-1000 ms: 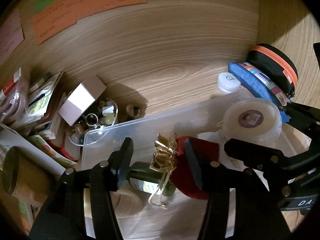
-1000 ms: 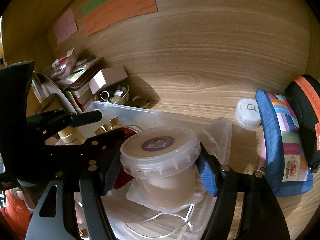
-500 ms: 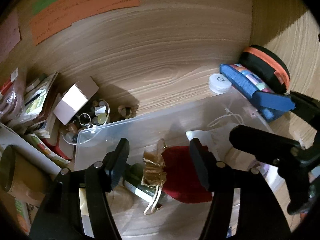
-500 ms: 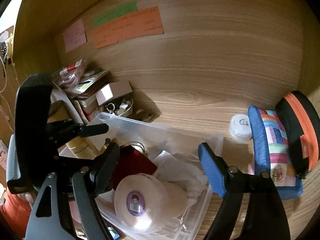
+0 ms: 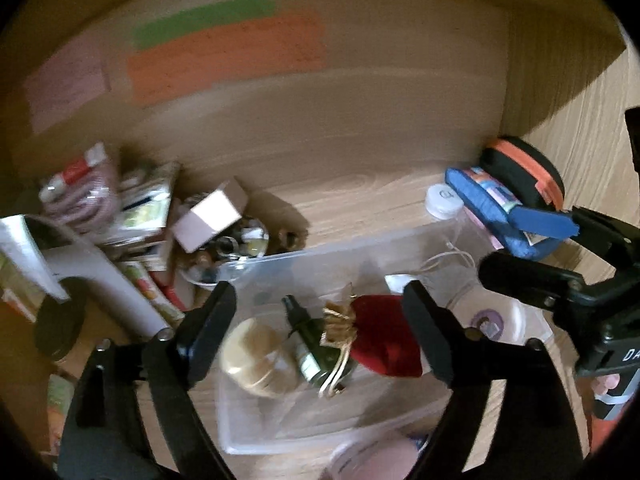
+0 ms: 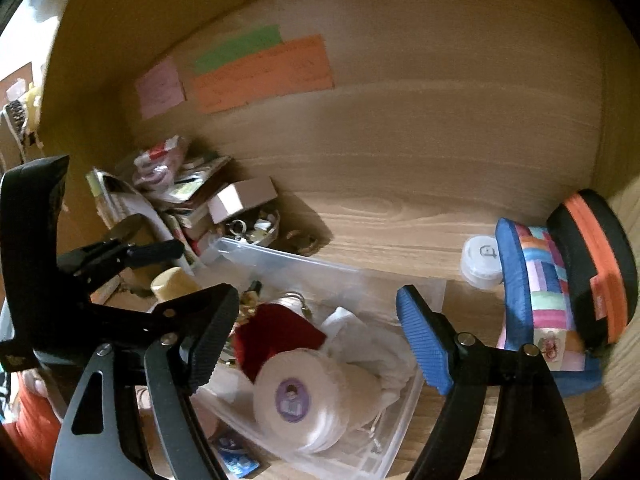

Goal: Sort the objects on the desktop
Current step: 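Lower the red pouch into the bin with left tool while right tool drops the tub in, then move left tool to the seashell while right tool reaches for the pink compact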

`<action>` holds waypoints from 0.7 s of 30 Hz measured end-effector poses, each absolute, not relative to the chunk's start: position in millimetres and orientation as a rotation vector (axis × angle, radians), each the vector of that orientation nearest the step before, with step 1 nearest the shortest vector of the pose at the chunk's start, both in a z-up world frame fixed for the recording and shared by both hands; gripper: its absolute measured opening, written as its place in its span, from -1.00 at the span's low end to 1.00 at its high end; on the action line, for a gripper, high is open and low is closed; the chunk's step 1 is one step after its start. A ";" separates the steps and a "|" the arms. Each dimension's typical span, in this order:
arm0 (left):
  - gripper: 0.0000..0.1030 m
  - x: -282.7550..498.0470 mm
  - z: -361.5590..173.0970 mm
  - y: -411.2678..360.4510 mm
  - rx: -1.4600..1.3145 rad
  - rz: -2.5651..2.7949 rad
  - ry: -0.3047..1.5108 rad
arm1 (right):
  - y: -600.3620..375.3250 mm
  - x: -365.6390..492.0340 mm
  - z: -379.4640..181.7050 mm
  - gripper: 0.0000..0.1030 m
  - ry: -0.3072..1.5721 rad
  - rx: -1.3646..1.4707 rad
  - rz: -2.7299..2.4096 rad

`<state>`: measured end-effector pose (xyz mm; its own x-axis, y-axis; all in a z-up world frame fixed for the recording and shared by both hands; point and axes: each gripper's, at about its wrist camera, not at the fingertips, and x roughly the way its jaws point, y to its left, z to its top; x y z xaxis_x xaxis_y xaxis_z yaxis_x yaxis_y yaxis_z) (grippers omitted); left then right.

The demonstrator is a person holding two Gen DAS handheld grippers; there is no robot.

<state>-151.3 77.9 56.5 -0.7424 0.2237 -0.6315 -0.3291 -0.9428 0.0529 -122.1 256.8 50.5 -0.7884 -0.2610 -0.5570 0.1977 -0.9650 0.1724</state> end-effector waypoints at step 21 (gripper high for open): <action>0.93 -51.7 50.4 -21.5 -0.938 2.734 0.184 | 184.8 -19.3 54.2 0.72 0.175 0.864 -2.815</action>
